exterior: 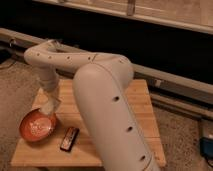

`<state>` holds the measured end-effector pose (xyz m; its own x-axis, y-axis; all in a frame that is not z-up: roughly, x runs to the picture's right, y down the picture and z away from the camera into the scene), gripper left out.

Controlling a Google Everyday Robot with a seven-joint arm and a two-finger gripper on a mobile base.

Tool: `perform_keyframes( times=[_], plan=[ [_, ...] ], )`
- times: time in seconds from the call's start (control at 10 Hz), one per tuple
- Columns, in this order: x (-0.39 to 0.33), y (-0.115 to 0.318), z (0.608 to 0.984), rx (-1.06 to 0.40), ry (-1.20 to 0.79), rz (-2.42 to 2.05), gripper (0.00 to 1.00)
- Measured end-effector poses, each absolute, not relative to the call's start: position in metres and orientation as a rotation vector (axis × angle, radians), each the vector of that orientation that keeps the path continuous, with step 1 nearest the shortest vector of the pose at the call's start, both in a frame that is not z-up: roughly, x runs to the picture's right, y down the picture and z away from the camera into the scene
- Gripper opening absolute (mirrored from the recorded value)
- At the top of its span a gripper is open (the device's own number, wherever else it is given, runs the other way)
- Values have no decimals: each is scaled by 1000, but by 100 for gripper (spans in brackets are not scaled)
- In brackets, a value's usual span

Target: Place the white sponge in the ceramic bowl

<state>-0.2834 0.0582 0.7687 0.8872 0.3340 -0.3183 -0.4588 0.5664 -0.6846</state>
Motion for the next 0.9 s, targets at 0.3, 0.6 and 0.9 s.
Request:
perform_keyframes(
  times=[0.3,0.6,0.9],
  plan=[
    [-302,73,766,-894,146,424,15],
    [-317,98,761,-956,127,418,45],
    [-327,112,755,-1000,90,436,75]
  ],
)
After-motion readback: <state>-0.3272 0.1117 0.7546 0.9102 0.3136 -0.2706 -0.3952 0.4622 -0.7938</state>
